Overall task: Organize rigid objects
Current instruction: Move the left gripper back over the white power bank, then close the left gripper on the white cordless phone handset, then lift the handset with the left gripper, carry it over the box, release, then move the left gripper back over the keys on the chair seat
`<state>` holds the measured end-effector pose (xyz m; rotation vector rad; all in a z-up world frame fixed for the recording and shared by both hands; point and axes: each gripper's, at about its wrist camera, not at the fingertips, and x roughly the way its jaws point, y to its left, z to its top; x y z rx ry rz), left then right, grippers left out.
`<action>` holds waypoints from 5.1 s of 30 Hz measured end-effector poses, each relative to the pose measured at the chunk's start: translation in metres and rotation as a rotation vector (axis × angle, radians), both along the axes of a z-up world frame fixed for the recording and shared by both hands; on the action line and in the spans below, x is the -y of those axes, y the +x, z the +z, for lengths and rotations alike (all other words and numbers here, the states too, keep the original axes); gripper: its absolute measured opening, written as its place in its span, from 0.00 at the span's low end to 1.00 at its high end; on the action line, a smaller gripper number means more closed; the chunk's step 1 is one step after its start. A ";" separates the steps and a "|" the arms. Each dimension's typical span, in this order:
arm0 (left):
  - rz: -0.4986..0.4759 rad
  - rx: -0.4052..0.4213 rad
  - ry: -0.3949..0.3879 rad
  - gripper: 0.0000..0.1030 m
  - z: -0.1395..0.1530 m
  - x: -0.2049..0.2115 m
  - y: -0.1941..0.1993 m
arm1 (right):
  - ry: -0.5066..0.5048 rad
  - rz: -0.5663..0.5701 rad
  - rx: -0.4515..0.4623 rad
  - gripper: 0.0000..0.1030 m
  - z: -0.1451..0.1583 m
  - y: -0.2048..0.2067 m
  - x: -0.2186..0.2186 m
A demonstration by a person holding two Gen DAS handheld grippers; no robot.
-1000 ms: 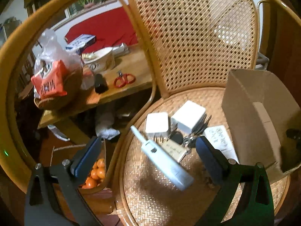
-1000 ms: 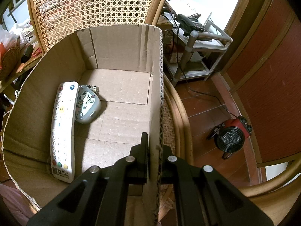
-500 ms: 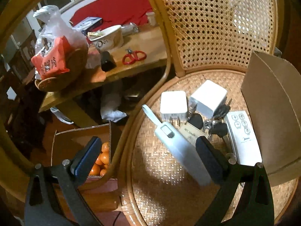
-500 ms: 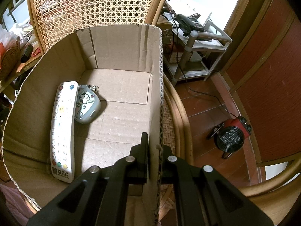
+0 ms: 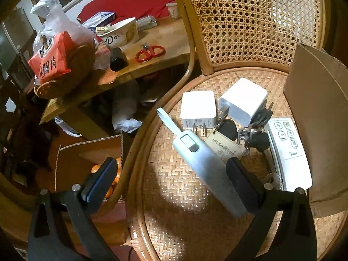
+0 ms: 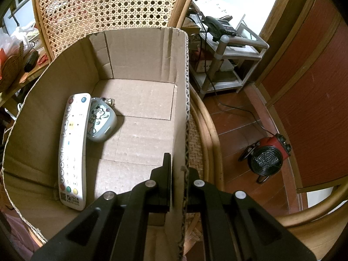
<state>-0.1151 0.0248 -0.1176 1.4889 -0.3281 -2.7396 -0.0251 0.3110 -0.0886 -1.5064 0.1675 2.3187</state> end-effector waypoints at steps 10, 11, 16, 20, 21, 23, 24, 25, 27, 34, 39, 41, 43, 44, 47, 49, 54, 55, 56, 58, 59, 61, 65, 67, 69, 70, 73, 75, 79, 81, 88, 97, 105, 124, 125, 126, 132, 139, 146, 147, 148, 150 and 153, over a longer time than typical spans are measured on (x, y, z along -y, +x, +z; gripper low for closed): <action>-0.020 0.085 0.153 0.79 -0.012 0.001 -0.004 | -0.003 -0.006 0.003 0.07 -0.003 0.000 0.000; -0.032 0.086 0.154 0.72 -0.012 -0.001 -0.003 | -0.003 -0.006 0.003 0.07 -0.003 0.000 0.000; -0.080 0.126 0.222 0.50 -0.016 -0.010 -0.001 | -0.019 -0.006 0.005 0.07 -0.004 0.001 -0.001; -0.096 0.154 0.226 0.50 -0.021 -0.014 0.000 | -0.019 -0.006 0.005 0.07 -0.004 0.001 -0.001; -0.105 0.150 0.221 0.50 -0.020 -0.016 0.001 | -0.018 -0.006 0.005 0.07 -0.004 0.001 -0.001; -0.124 0.151 0.233 0.44 -0.019 -0.016 0.003 | -0.018 -0.006 0.006 0.07 -0.004 0.001 -0.001; -0.123 0.155 0.244 0.42 -0.017 -0.014 0.004 | -0.019 -0.006 0.005 0.07 -0.004 0.002 -0.001; -0.118 0.157 0.252 0.38 -0.017 -0.013 0.004 | -0.019 -0.005 0.006 0.07 -0.004 0.001 -0.001; -0.098 0.159 0.270 0.33 -0.014 -0.006 0.006 | -0.018 -0.006 0.006 0.07 -0.004 0.001 -0.001; -0.075 0.103 0.221 0.27 -0.006 0.006 0.011 | -0.018 -0.006 0.006 0.07 -0.004 0.001 -0.001; -0.082 0.066 0.217 0.26 0.005 0.012 0.012 | -0.016 -0.007 0.006 0.07 -0.004 0.002 -0.001; -0.071 0.056 0.231 0.26 0.008 0.017 0.013 | -0.016 -0.008 0.006 0.07 -0.004 0.002 -0.001; -0.063 0.040 0.232 0.26 0.012 0.019 0.013 | -0.016 -0.007 0.006 0.07 -0.004 0.002 -0.001; -0.062 0.029 0.232 0.26 0.014 0.020 0.014 | -0.017 -0.006 0.006 0.07 -0.004 0.002 -0.001; -0.090 0.010 0.242 0.26 0.021 0.018 0.018 | -0.017 -0.007 0.006 0.07 -0.004 0.002 -0.001; -0.114 0.003 0.243 0.26 0.024 0.014 0.021 | -0.017 -0.007 0.006 0.07 -0.004 0.001 -0.001; -0.143 -0.024 0.271 0.26 0.033 0.008 0.027 | -0.016 -0.007 0.007 0.07 -0.004 0.002 -0.001; -0.148 -0.035 0.266 0.26 0.035 0.006 0.029 | -0.016 -0.007 0.007 0.07 -0.004 0.002 -0.001; -0.151 -0.043 0.262 0.26 0.038 0.004 0.031 | -0.016 -0.007 0.007 0.07 -0.004 0.001 -0.001; -0.160 -0.063 0.259 0.26 0.044 0.002 0.034 | -0.016 -0.008 0.006 0.07 -0.004 0.001 -0.001; -0.163 -0.074 0.265 0.26 0.049 0.002 0.035 | -0.016 -0.008 0.007 0.07 -0.004 0.002 -0.001; -0.166 -0.089 0.285 0.26 0.056 0.001 0.038 | -0.016 -0.008 0.007 0.07 -0.004 0.001 0.000; -0.175 -0.141 0.300 0.26 0.075 -0.001 0.047 | -0.016 -0.007 0.010 0.07 -0.004 0.001 0.000; -0.184 -0.170 0.296 0.26 0.085 -0.004 0.051 | -0.018 -0.008 0.012 0.07 -0.004 0.002 -0.001; -0.195 -0.201 0.294 0.26 0.095 -0.008 0.054 | -0.020 -0.012 0.015 0.07 -0.003 0.003 -0.003; -0.199 -0.212 0.290 0.26 0.099 -0.010 0.055 | -0.019 -0.012 0.015 0.07 -0.003 0.003 -0.003; -0.220 -0.243 0.276 0.26 0.108 -0.019 0.058 | -0.020 -0.012 0.015 0.07 -0.003 0.003 -0.003; -0.241 -0.254 0.266 0.26 0.113 -0.027 0.060 | -0.020 -0.011 0.015 0.07 -0.003 0.003 -0.003; -0.285 -0.273 0.270 0.26 0.124 -0.038 0.071 | -0.019 -0.012 0.016 0.07 -0.003 0.003 -0.003; -0.317 -0.287 0.260 0.26 0.130 -0.048 0.077 | -0.017 -0.010 0.017 0.07 -0.002 0.003 -0.003; -0.409 -0.289 0.227 0.26 0.137 -0.082 0.082 | -0.018 -0.012 0.017 0.07 -0.002 0.003 -0.002; -0.451 -0.204 0.280 0.26 0.121 -0.116 0.070 | -0.016 -0.010 0.016 0.07 -0.002 0.003 -0.002; -0.473 -0.100 0.360 0.26 0.107 -0.139 0.056 | -0.013 -0.011 0.014 0.07 -0.001 0.003 -0.001; -0.414 -0.031 0.281 0.26 0.068 -0.148 0.040 | -0.007 -0.007 0.007 0.07 0.002 -0.002 0.001; -0.413 -0.029 0.280 0.26 0.067 -0.148 0.040 | -0.007 -0.007 0.007 0.07 0.001 -0.002 0.001; -0.412 -0.027 0.280 0.26 0.068 -0.148 0.039 | -0.008 -0.008 0.007 0.07 0.001 -0.002 0.001; -0.413 -0.039 0.294 0.26 0.071 -0.145 0.041 | -0.007 -0.007 0.007 0.07 0.001 -0.001 0.002; -0.412 -0.097 0.291 0.26 0.088 -0.136 0.043 | -0.016 -0.014 0.018 0.07 -0.001 -0.003 0.001; -0.352 -0.100 0.244 0.45 0.087 -0.107 0.034 | -0.022 -0.011 0.024 0.07 -0.002 -0.004 0.001; -0.336 -0.103 0.241 0.51 0.085 -0.100 0.033 | -0.029 -0.005 0.032 0.07 -0.003 -0.004 0.001; -0.328 -0.109 0.239 0.58 0.085 -0.095 0.033 | -0.031 -0.004 0.037 0.07 -0.003 -0.004 0.000; -0.314 -0.127 0.220 0.59 0.085 -0.083 0.034 | -0.033 -0.006 0.047 0.07 -0.004 -0.003 0.000; -0.298 -0.135 0.183 0.66 0.085 -0.070 0.035 | -0.024 -0.013 0.050 0.07 -0.002 -0.004 0.001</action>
